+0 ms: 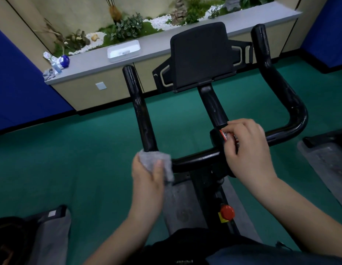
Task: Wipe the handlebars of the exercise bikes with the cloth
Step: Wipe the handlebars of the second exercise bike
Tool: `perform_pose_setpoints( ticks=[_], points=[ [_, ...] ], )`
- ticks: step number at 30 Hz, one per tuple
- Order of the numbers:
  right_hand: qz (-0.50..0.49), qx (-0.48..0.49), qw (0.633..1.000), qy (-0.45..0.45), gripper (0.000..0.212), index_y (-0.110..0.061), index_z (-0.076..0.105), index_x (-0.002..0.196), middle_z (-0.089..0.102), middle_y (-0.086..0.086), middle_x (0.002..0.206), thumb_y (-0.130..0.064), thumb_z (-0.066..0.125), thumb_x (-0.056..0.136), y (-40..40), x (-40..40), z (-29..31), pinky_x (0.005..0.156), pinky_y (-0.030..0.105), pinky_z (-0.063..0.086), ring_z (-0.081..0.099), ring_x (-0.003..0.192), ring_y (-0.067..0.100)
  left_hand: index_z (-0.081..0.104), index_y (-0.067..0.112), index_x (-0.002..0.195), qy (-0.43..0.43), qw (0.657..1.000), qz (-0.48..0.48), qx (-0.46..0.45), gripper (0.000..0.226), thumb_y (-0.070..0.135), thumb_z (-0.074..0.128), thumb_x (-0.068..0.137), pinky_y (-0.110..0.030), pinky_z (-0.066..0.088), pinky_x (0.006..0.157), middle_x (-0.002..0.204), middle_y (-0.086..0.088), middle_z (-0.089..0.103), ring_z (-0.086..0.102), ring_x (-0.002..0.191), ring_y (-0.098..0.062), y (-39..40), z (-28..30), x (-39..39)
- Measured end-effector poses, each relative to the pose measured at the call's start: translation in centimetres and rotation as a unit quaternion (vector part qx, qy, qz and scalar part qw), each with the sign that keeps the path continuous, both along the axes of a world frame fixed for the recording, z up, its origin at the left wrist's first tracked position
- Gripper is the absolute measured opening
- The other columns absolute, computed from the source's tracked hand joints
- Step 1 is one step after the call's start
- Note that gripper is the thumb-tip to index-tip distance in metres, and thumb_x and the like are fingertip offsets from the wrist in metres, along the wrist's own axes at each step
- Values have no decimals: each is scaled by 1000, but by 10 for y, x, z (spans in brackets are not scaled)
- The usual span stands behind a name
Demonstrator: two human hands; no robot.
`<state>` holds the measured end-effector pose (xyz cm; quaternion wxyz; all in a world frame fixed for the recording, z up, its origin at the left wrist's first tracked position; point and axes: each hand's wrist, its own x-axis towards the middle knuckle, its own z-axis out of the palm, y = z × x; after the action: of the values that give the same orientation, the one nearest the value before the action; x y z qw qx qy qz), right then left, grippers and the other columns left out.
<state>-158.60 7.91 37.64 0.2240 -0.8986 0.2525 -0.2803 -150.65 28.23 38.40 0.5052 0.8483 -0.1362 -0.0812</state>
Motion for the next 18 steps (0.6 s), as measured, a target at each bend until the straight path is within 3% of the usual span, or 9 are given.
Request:
perform_pose_setpoints(
  ticks=[2, 4, 7, 8, 10, 11, 13, 16, 18],
  points=[
    [-5, -4, 1000, 5, 18, -8, 63, 99, 58, 6, 106, -5, 51, 86, 1, 1, 0, 91, 6, 21, 53, 105, 28, 22, 13, 142, 26, 999, -4, 33, 61, 32, 49, 91, -32, 31, 106, 139, -14, 36, 40, 122, -16, -14, -3, -6],
    [-5, -9, 1000, 10, 19, -8, 63, 100, 58, 6, 106, -6, 50, 86, 1, 1, 0, 93, 9, 22, 54, 106, 28, 10, 6, 147, 39, 998, 25, 46, 72, 33, 49, 92, -21, 23, 102, 145, -14, 24, 28, 123, -11, -23, -2, 7],
    [-4, -10, 1000, 16, 20, -9, 63, 101, 59, 6, 107, -8, 50, 87, 0, 0, 0, 94, 1, 17, 54, 107, 28, 33, -2, 134, -14, 997, 37, 59, 58, 34, 50, 92, -37, 37, 102, 128, -20, 46, 47, 115, -27, -29, 1, 51],
    [-4, -11, 1000, 15, 20, -9, 63, 101, 59, 6, 107, -8, 50, 87, 0, 0, 1, 94, 1, 16, 54, 107, 28, 39, -2, 127, -31, 997, 31, 68, 51, 33, 50, 92, -32, 42, 97, 117, -18, 53, 53, 105, -27, -32, 4, 70],
    [-4, -12, 1000, 15, 19, -9, 63, 100, 59, 6, 107, -7, 50, 87, 1, 0, 1, 93, 4, 19, 53, 107, 28, 46, 1, 114, -17, 997, 7, 77, 36, 31, 47, 95, -9, 42, 74, 96, -7, 59, 58, 83, -15, -38, 13, 104],
    [-5, -11, 1000, 16, 19, -8, 63, 100, 58, 6, 107, -7, 50, 87, 2, 0, 2, 92, 6, 21, 53, 106, 28, 48, 2, 114, -4, 997, 1, 76, 36, 32, 45, 96, -9, 39, 65, 93, -6, 60, 59, 81, -14, -41, 17, 117],
    [-3, -8, 1000, 21, 19, -9, 63, 100, 58, 5, 107, -7, 49, 87, 2, 0, 3, 92, 9, 22, 52, 106, 27, 49, 3, 118, 5, 998, 11, 68, 41, 37, 43, 96, -16, 35, 65, 100, -7, 60, 58, 88, -20, -43, 22, 125],
    [8, 5, 1000, 24, 18, -11, 63, 99, 57, 3, 106, -9, 51, 86, -1, -2, 5, 91, 8, 21, 52, 106, 26, 46, 9, 119, -16, 999, 30, 41, 35, 34, 48, 95, -14, 34, 58, 96, 0, 57, 55, 85, -15, -30, 11, 84],
    [9, 17, 1000, 22, 16, -13, 64, 98, 56, 2, 106, -13, 56, 84, -1, -2, 7, 91, 10, 22, 52, 106, 25, 46, 13, 118, -26, 999, 16, 40, 37, 36, 54, 90, -12, 42, 66, 99, -1, 60, 59, 89, -16, -17, 5, 48]
  ],
)
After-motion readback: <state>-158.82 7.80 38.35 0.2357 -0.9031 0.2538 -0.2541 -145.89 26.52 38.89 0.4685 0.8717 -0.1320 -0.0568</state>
